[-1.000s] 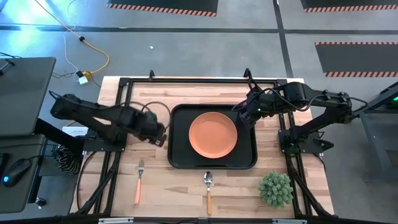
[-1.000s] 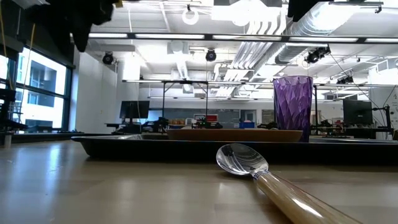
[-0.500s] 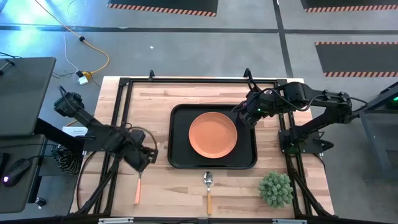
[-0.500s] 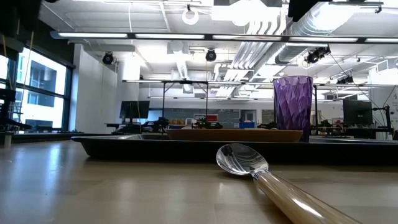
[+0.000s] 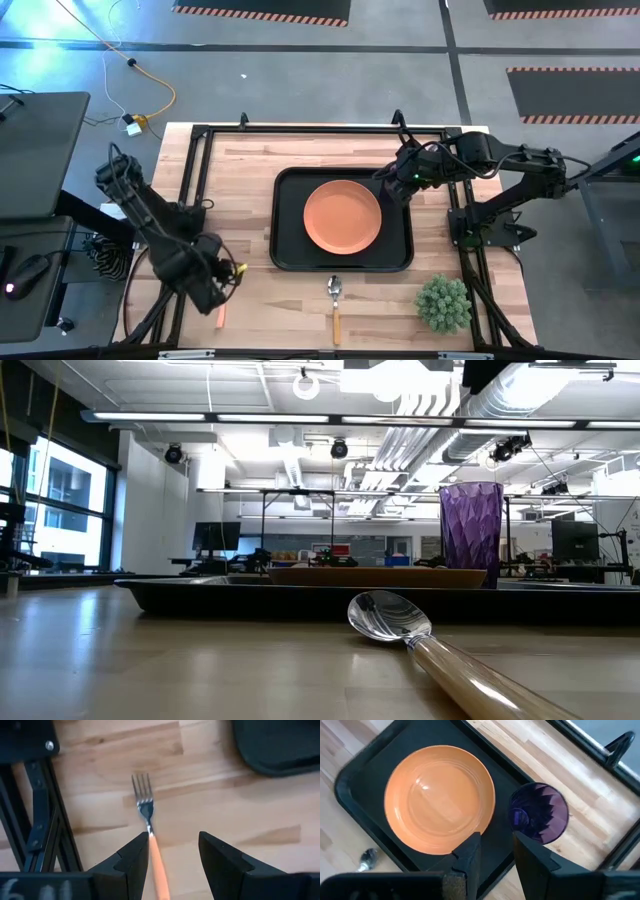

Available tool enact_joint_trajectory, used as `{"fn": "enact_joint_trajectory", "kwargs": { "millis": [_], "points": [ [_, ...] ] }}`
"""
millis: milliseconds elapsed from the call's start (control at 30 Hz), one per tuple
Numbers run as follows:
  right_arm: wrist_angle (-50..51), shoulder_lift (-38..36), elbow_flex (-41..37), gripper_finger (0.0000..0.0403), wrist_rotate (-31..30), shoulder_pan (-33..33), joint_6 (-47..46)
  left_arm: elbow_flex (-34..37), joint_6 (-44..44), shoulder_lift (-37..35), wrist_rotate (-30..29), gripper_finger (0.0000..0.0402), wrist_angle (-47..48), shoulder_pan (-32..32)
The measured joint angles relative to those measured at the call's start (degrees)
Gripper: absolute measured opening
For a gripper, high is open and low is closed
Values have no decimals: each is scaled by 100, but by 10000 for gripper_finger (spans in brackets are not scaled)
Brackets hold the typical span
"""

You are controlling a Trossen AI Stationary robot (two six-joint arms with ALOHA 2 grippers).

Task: Pick and place plate/cup/fork/spoon on tray
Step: Put the orange fork on the black tray to the left of the orange plate

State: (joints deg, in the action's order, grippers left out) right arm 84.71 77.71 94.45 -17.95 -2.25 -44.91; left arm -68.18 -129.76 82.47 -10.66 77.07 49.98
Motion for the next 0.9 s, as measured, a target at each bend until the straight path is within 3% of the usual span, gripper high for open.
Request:
{"fn": "enact_joint_trajectory", "kwargs": {
  "millis": [367,600,900],
  "points": [
    [-257,0,0,106,266,-3,-486,39,-89,376,291,161,-334,489],
    [-274,0,0,106,410,-3,-611,1040,-139,388,437,161,-2011,499],
    [-280,0,0,106,445,-3,-611,1316,-220,581,724,161,-2171,441]
  ]
}}
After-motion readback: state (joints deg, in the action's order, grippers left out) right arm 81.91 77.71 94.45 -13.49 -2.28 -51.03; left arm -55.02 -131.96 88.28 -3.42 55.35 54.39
